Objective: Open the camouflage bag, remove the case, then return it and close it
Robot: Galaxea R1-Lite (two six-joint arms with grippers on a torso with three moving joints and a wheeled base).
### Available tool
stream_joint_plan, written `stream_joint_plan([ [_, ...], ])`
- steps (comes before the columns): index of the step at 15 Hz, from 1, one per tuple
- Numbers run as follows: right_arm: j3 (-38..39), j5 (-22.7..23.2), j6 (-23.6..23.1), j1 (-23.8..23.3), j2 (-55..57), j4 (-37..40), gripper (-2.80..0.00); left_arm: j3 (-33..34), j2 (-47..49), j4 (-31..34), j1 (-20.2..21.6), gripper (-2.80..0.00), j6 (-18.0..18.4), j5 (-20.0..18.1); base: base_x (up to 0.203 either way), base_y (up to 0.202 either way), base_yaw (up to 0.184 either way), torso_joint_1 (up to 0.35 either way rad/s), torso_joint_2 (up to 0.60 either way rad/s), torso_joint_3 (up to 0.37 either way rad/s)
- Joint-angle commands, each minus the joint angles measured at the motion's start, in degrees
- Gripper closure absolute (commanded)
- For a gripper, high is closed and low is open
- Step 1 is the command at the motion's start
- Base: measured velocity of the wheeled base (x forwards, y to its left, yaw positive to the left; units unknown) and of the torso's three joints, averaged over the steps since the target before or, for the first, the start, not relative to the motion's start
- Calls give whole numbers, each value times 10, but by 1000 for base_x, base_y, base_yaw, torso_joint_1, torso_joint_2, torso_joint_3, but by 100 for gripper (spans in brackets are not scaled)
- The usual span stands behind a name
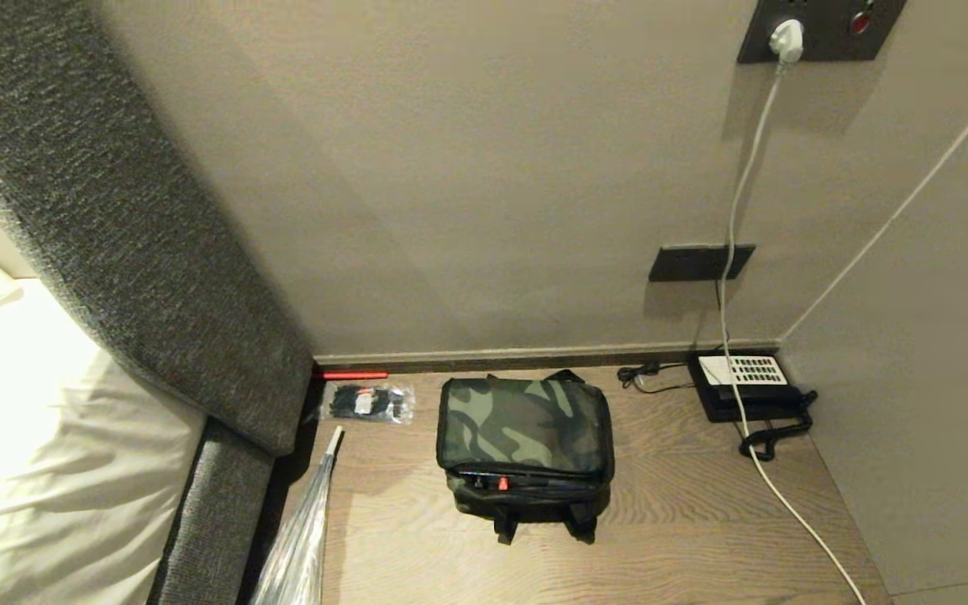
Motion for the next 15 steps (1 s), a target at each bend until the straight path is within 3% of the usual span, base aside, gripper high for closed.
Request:
stream_joint_plan([
  [1,0,0,0,0,-1,0,0,2,-1,0,0,0,0,0,0,0,0,0,3,203],
  [15,0,0,0,0,-1,0,0,2,-1,0,0,0,0,0,0,0,0,2,3,202],
])
